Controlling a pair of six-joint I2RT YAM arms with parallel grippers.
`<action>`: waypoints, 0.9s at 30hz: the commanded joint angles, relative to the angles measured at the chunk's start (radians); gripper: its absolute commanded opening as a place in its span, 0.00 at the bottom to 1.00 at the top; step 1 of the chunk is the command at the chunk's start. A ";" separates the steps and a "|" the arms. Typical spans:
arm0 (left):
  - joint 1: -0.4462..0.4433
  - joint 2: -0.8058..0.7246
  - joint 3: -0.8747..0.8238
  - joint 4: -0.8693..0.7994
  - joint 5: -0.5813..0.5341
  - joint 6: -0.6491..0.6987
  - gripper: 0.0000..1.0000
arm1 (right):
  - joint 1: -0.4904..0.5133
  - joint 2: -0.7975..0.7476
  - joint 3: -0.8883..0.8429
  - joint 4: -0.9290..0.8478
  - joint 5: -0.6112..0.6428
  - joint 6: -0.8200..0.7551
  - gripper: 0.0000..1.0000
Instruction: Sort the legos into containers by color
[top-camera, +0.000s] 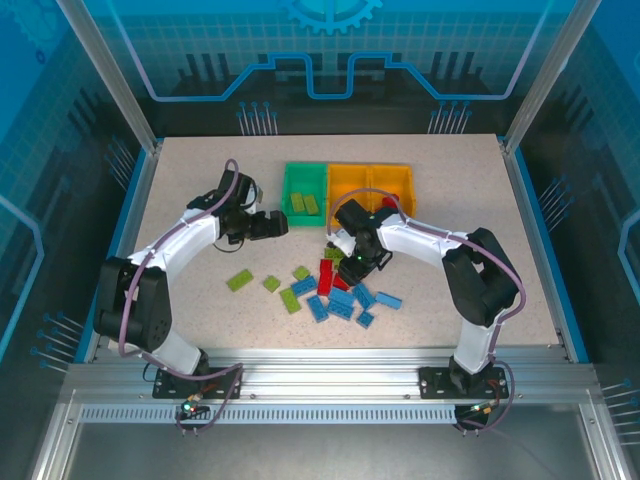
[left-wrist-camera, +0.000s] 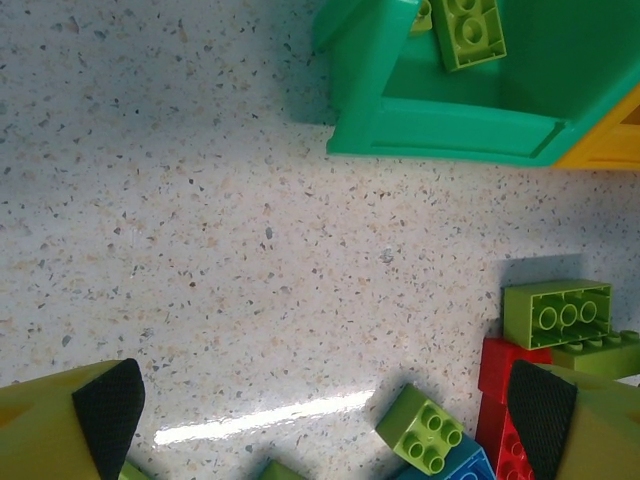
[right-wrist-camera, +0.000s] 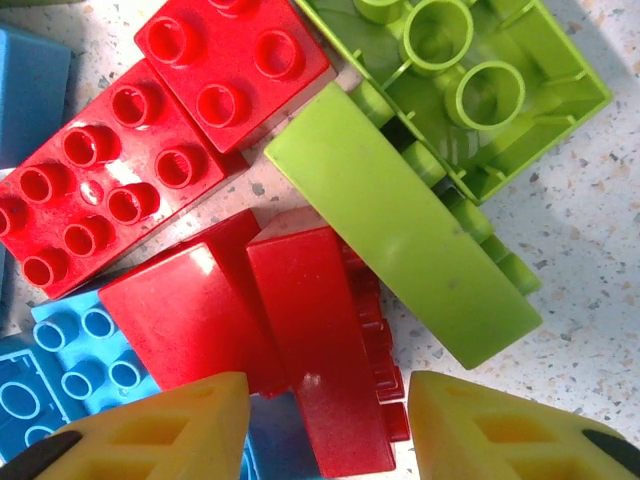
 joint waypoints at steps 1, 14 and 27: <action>0.010 -0.031 -0.014 0.002 0.014 -0.014 0.98 | 0.005 0.012 -0.026 -0.036 0.017 -0.015 0.48; 0.011 -0.045 -0.038 0.013 0.015 -0.020 0.98 | -0.019 -0.039 -0.039 -0.021 -0.022 -0.037 0.62; 0.013 -0.048 -0.047 0.010 0.009 -0.020 0.98 | -0.113 -0.060 -0.041 0.003 -0.107 -0.003 0.57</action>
